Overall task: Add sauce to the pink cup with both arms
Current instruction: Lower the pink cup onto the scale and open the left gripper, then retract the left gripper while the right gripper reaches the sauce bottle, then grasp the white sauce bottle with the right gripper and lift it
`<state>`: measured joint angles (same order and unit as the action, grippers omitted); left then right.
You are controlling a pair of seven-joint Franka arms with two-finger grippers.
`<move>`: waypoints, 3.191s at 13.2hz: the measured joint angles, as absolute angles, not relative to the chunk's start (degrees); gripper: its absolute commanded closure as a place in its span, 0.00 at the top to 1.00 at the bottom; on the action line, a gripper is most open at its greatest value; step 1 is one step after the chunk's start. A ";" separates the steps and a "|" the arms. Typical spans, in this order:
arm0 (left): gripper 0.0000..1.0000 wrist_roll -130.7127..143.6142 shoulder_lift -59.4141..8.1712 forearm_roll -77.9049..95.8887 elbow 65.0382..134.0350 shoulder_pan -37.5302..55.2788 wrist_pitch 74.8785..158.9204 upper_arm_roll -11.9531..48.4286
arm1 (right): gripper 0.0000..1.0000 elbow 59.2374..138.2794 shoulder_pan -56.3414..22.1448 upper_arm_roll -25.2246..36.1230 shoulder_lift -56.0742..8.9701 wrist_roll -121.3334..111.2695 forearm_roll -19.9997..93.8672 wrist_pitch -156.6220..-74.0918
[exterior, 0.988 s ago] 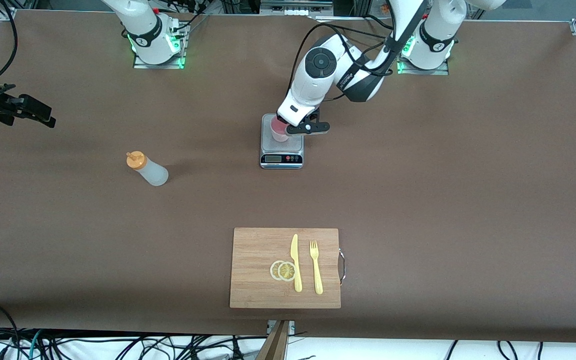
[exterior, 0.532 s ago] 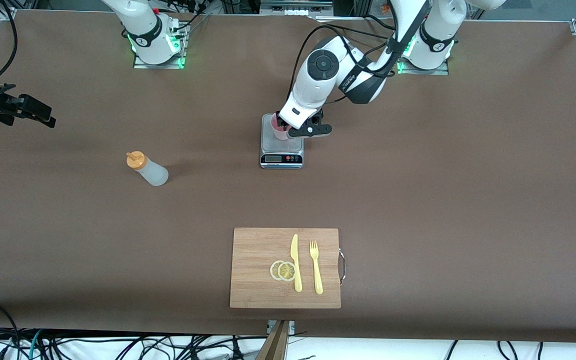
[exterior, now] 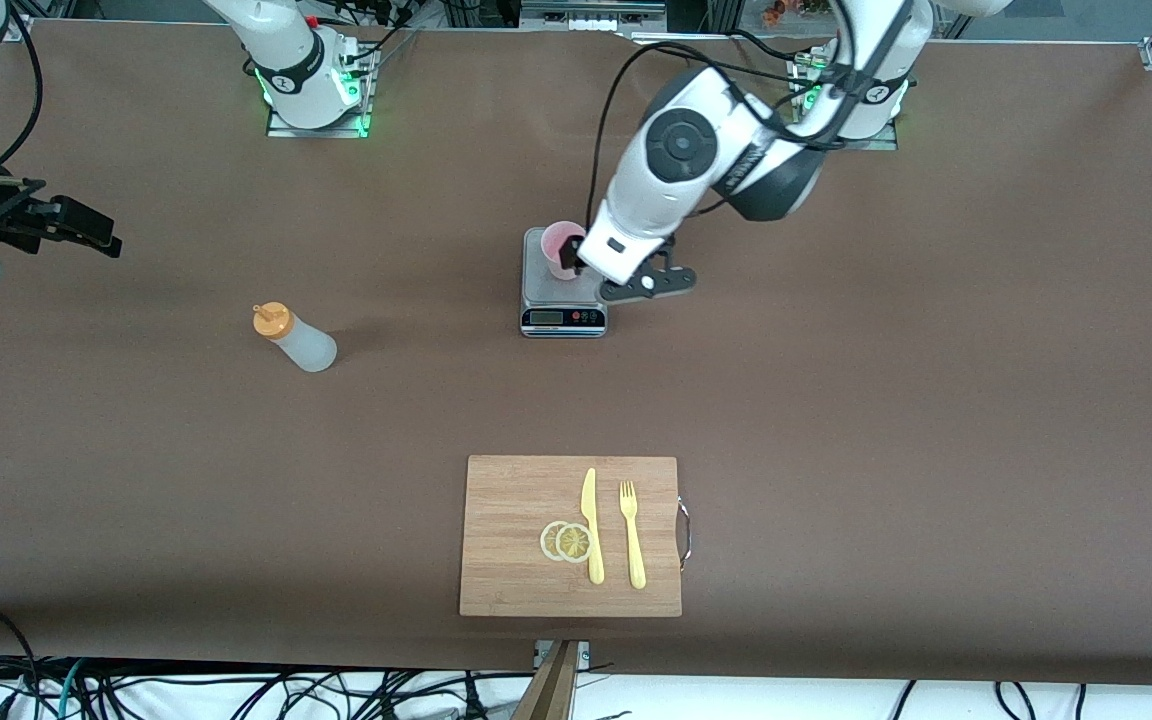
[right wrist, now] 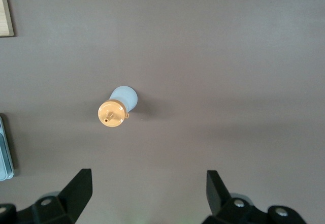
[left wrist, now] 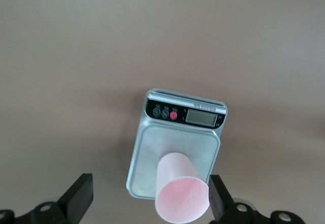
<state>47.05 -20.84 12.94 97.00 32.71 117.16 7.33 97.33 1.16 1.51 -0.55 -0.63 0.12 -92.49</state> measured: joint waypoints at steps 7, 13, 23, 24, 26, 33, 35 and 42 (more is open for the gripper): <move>1.00 24.22 -16.20 12.81 87.56 17.76 100.23 2.48 | 0.99 97.54 1.21 2.47 -2.83 -21.81 0.56 -89.23; 1.00 6.15 -11.42 7.30 84.12 2.26 88.82 1.70 | 0.99 104.66 1.41 11.01 -6.56 -58.06 12.46 -95.70; 1.00 -5.01 -10.55 4.63 82.76 -5.29 83.98 2.96 | 0.98 108.69 4.56 14.95 -21.61 -109.89 35.28 -98.57; 1.00 -5.01 -10.58 4.62 82.76 -5.19 83.90 3.16 | 0.98 108.73 4.65 14.95 -23.18 -113.47 37.37 -98.56; 1.00 -5.01 -10.60 4.62 82.76 -5.04 83.80 3.22 | 0.98 108.74 4.96 14.95 -26.31 -118.79 41.64 -98.52; 1.00 -5.01 -11.14 4.62 82.76 -5.03 83.68 3.17 | 0.98 108.70 4.99 14.35 -33.17 -133.83 54.95 -93.87; 1.00 -5.01 -11.17 4.61 82.76 -5.03 83.68 3.17 | 0.97 108.69 4.99 14.29 -36.13 -138.85 57.99 -92.44; 1.00 -5.01 -11.18 4.62 82.76 -5.03 83.67 3.17 | 0.34 107.33 4.94 11.95 -38.25 -141.92 60.40 -89.53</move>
<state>-5.01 -11.18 4.62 82.76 -5.03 83.67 3.17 107.33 4.94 11.95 -38.25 -141.92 60.40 -89.53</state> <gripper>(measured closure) 0.000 0.093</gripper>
